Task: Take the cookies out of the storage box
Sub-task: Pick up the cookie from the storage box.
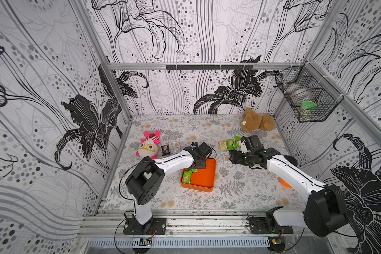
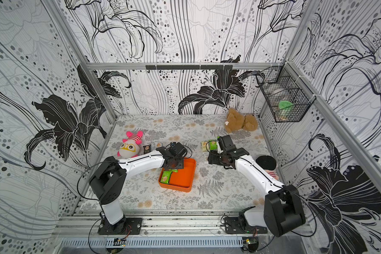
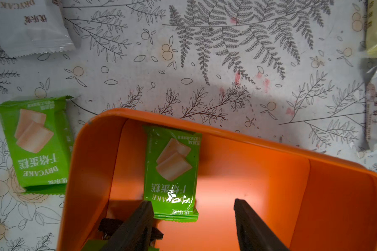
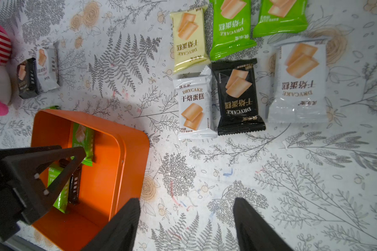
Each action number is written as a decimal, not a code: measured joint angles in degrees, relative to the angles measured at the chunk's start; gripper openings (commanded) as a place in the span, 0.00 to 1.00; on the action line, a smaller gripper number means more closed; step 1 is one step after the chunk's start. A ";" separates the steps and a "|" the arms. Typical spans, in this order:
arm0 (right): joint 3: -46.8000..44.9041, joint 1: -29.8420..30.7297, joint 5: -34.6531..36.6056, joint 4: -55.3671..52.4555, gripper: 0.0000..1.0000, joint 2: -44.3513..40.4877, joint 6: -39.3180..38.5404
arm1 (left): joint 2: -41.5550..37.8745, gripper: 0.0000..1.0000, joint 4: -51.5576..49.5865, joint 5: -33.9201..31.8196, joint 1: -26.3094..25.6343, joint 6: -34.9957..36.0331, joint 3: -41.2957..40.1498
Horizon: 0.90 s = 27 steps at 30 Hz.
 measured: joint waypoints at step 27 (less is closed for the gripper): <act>1.68 0.00 2.56 -1.75 0.73 3.45 -1.73 | 4.09 0.61 2.43 0.37 4.37 3.41 0.15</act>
